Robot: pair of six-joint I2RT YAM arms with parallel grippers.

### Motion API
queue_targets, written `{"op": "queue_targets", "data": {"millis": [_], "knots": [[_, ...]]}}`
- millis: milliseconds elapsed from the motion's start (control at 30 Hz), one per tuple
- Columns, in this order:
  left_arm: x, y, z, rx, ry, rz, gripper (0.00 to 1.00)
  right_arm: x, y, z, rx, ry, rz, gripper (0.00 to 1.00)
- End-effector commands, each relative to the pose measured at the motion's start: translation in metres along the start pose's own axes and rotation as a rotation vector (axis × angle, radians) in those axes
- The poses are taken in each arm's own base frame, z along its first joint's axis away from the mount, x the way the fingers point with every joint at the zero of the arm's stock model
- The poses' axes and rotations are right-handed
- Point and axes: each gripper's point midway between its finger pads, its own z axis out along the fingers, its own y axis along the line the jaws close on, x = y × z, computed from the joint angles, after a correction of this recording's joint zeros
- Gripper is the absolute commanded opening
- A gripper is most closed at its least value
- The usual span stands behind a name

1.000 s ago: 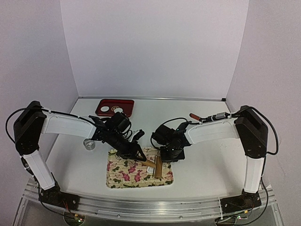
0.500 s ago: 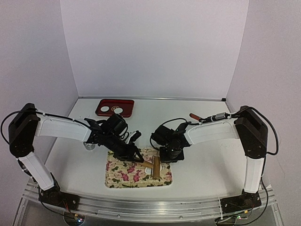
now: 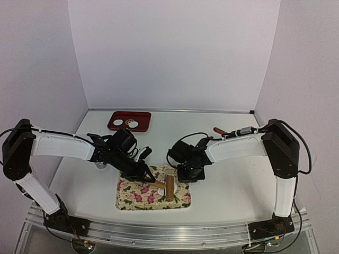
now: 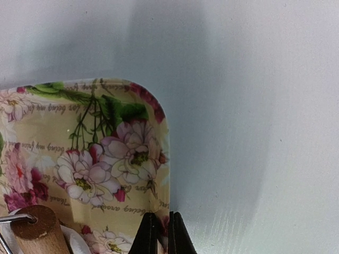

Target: Roll out the dumpling wrappers from the dough

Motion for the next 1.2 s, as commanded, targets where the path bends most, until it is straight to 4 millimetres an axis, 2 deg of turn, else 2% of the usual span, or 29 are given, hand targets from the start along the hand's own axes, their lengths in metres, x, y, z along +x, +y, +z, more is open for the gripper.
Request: {"op": "queue_targets", "data": {"millis": [0,333,467,800,967,1067,1167], "knots": [[0.103,0.134,-0.03,-0.583,0.306,-0.238,0.0,0.003,-0.043,0.009,0.188,0.011,-0.031,0.0],[0.097,0.136,-0.055,-0.588,0.285,-0.277,0.0,0.0,-0.047,0.01,0.188,0.017,-0.02,0.0],[0.094,0.133,-0.056,-0.56,0.276,-0.283,0.0,-0.005,-0.043,0.005,0.174,0.003,-0.033,0.0],[0.088,0.125,-0.052,-0.52,0.267,-0.272,0.0,-0.016,-0.015,-0.01,0.033,-0.018,-0.086,0.26],[0.085,0.124,-0.054,-0.526,0.261,-0.264,0.0,-0.015,-0.008,-0.011,-0.015,-0.011,-0.093,0.31],[0.088,0.126,-0.056,-0.537,0.269,-0.265,0.0,-0.01,-0.001,-0.01,-0.059,0.005,-0.101,0.28],[0.094,0.128,-0.058,-0.545,0.284,-0.27,0.0,-0.006,-0.002,-0.007,-0.061,0.016,-0.091,0.09]]}}
